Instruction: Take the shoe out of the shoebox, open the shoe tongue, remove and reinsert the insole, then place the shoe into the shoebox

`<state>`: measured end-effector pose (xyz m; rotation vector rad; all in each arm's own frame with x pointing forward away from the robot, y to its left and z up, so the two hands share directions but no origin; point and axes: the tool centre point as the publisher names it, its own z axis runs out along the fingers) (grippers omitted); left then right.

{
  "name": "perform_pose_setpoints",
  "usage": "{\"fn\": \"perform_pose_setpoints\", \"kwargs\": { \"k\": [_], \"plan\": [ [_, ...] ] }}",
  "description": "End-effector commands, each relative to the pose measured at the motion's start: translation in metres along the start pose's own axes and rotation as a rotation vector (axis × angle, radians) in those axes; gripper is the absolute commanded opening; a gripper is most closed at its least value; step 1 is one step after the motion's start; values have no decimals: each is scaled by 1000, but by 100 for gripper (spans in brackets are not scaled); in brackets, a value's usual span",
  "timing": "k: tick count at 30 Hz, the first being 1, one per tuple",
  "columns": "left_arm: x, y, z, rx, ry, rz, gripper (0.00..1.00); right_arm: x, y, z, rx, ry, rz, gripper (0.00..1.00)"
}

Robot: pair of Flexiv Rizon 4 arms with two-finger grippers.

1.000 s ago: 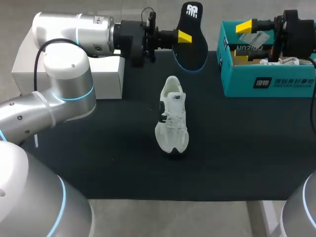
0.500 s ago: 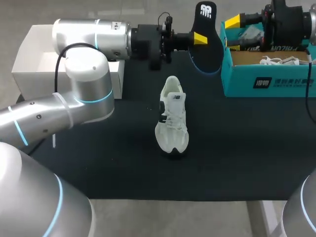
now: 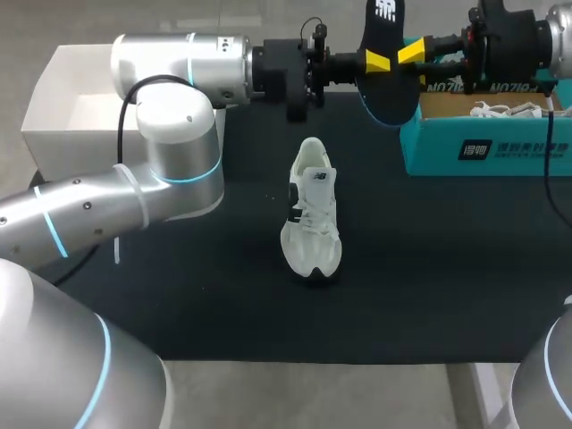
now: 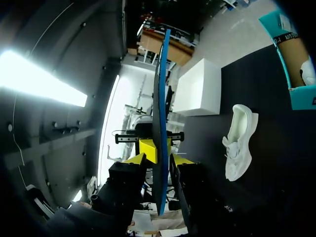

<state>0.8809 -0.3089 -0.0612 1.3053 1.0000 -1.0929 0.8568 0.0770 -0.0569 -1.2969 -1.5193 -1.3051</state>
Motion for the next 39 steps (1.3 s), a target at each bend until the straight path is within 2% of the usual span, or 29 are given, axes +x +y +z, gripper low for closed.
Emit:
{"fn": "perform_pose_setpoints", "kwargs": {
  "k": [1, 8, 9, 11, 17, 18, 19, 20, 26, 39],
  "plan": [
    [1, 4, 3, -7, -6, 6, 0, -1, -1, 3, 4, -3, 5, 27],
    [-1, 5, 6, -15, -17, 5, 0, -3, -4, 5, 1, 9, 14, 18],
    [-1, 5, 7, -15, -19, 4, 0, -3, -4, 5, -1, 11, 14, 15],
    [-1, 5, 7, -14, -22, 2, 0, -4, -4, 5, -3, 13, 13, 1],
    [-2, 4, 9, 1, -35, 3, 0, -5, -4, 6, -2, 17, 8, 0],
    [-3, 4, 8, 12, -39, 6, 8, -5, -4, 6, -3, 17, 7, 0],
    [-4, 3, 6, 20, -40, 7, 73, -5, -4, 6, -5, 17, 6, 0],
    [-4, 3, 4, 30, -44, 0, 100, -5, -4, 6, -7, 17, 4, 0],
    [-3, 4, -28, 56, -3, 17, 100, -5, -5, 2, -17, 16, -5, 0],
    [-3, 6, -128, 152, 135, -1, 100, -6, -1, -7, -32, 5, -12, 0]
  ]
}}
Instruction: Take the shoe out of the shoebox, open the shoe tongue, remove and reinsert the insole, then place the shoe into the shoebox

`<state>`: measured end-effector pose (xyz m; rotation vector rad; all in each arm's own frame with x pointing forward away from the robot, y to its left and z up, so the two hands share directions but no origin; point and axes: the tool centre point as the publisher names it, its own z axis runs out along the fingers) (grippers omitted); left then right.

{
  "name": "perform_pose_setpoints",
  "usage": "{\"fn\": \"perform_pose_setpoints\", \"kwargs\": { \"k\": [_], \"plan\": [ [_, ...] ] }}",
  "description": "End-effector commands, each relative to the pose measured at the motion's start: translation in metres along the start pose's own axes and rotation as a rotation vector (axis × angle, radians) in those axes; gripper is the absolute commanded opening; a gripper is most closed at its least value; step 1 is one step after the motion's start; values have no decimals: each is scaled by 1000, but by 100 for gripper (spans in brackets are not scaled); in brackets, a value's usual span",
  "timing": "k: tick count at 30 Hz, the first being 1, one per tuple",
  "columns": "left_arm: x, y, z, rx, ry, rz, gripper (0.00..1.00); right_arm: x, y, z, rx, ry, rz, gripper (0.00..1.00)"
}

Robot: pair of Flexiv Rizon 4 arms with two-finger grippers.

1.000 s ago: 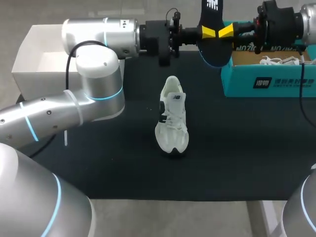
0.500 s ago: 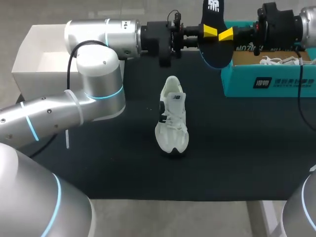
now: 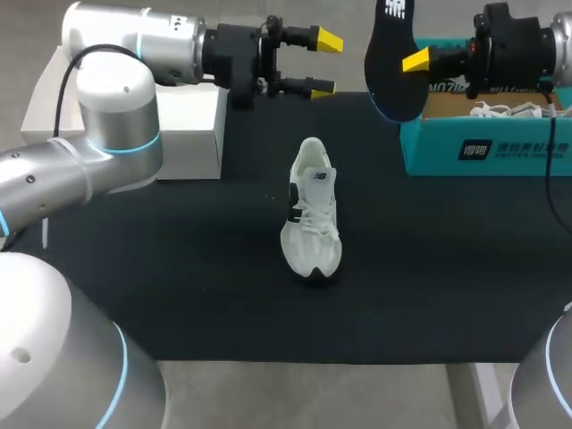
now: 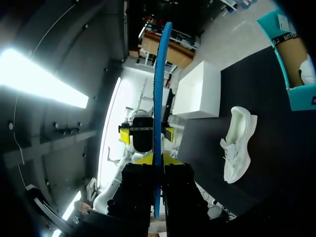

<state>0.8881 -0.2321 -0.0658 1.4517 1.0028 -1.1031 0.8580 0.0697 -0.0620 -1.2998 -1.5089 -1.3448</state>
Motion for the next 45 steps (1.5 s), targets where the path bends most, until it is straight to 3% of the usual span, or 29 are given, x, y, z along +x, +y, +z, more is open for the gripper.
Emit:
{"fn": "perform_pose_setpoints", "kwargs": {
  "k": [1, 8, 15, 20, 28, 37, 45],
  "plan": [
    [-1, -3, -58, 51, 63, -29, 100, 1, -1, -1, -3, -6, 1, 0],
    [9, -11, -103, 53, 155, -49, 100, 1, 1, 0, -4, -12, -1, 0],
    [28, -27, -159, -60, 259, -168, 100, 2, -2, 3, -9, -20, 6, 0],
    [47, -43, -197, -69, 361, -194, 100, 11, 4, 3, -91, -26, -123, 0],
    [64, -58, -244, -150, 445, -263, 100, 23, 21, 0, -135, -64, -233, 0],
    [75, -61, -255, -162, 469, -272, 100, 31, 32, 3, -127, -128, -333, 0],
    [91, -44, -267, -297, 518, -237, 100, 35, 36, 1, -154, -159, -380, 0]
  ]
}}
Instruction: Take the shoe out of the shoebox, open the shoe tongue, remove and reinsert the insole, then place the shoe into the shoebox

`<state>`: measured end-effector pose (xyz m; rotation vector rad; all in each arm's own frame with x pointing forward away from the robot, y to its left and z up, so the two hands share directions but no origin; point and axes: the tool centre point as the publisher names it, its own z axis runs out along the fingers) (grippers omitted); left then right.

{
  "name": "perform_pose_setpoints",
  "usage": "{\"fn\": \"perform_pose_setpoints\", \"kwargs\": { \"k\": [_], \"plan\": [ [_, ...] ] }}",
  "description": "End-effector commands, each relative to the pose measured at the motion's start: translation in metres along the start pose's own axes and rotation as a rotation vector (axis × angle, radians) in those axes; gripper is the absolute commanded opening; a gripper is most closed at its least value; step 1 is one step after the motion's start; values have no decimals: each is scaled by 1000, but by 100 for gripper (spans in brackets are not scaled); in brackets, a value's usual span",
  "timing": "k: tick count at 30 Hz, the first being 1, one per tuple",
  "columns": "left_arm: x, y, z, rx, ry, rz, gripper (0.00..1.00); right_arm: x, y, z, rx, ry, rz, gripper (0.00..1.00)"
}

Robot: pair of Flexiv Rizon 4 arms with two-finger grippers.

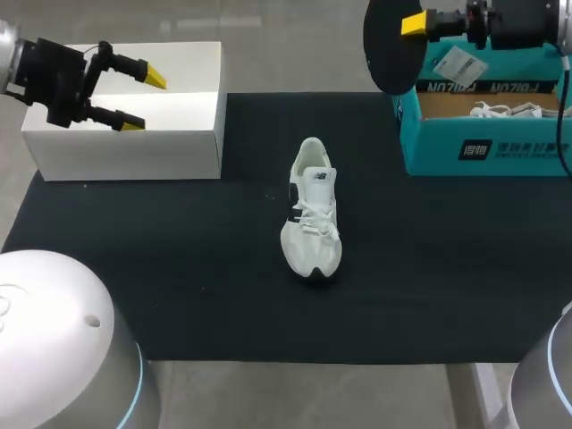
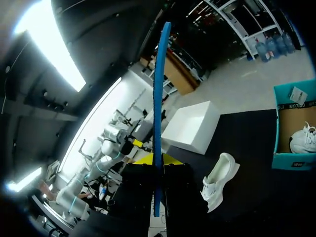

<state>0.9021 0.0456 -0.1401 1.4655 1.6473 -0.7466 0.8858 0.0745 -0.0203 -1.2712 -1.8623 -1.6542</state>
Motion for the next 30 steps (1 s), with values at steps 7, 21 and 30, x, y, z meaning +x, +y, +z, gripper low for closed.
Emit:
{"fn": "perform_pose_setpoints", "kwargs": {
  "k": [7, 21, 30],
  "plan": [
    [13, 3, 13, -22, 21, -27, 100, 4, -4, 2, -5, -4, 2, 0],
    [19, 4, 15, 1, 48, -96, 100, -6, 10, 12, 1, -8, -47, 0],
    [19, 4, 15, 1, 48, -96, 100, -17, 18, 27, 9, -10, -36, 0]
  ]
}}
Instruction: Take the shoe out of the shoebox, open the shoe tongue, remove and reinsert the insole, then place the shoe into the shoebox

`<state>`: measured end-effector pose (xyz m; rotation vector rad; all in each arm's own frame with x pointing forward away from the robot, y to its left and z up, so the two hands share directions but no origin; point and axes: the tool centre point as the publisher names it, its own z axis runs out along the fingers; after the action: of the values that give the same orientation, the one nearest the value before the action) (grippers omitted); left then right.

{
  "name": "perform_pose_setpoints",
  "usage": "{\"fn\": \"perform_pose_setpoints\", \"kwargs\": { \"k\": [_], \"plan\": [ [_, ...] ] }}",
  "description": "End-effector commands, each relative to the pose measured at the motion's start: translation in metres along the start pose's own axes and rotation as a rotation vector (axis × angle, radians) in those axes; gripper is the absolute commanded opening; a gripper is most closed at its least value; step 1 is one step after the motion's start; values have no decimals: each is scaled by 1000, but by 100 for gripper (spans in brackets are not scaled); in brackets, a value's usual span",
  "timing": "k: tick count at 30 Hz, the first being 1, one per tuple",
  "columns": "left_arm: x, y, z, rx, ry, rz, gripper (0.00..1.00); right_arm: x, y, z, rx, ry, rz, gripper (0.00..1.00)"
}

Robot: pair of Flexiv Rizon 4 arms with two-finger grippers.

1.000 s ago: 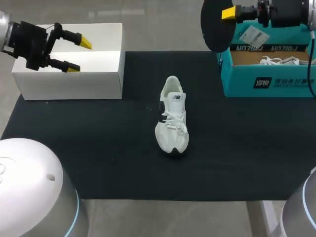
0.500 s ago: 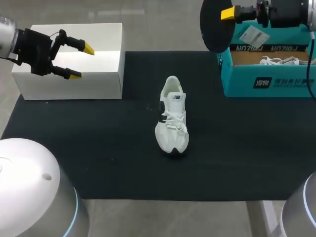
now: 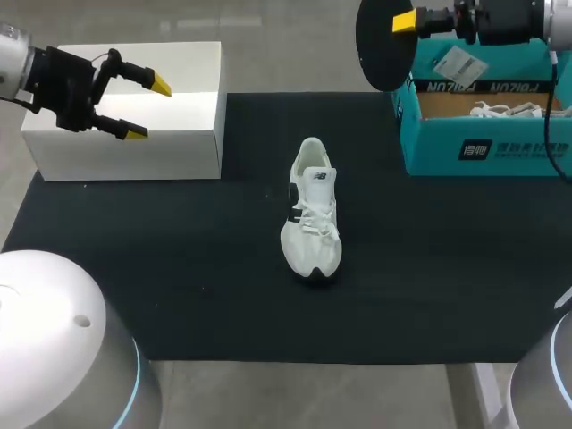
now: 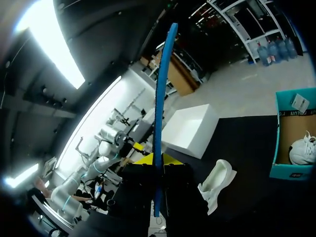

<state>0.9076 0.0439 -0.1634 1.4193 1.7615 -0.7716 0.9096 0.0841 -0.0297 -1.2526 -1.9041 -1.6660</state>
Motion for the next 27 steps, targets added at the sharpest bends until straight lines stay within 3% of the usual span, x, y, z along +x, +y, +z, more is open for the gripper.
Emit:
{"fn": "perform_pose_setpoints", "kwargs": {
  "k": [1, 13, 14, 16, 19, 27],
  "plan": [
    [0, 1, 0, 1, 4, 0, 100, -1, 6, 8, 6, -1, 1, 0],
    [0, 1, 0, 1, 4, 0, 100, -1, 6, 8, 6, -1, 1, 0],
    [0, 1, 0, 1, 4, 0, 100, -8, 8, 11, -52, -9, -32, 0],
    [0, 1, 0, 1, 4, 0, 100, -15, 11, 28, -154, 7, -79, 0],
    [0, 1, 0, 1, 4, 0, 100, -22, 15, 53, -202, 13, -148, 0],
    [0, 1, 0, 1, 4, 0, 100, -28, 16, 94, -158, 23, -199, 0]
  ]
}}
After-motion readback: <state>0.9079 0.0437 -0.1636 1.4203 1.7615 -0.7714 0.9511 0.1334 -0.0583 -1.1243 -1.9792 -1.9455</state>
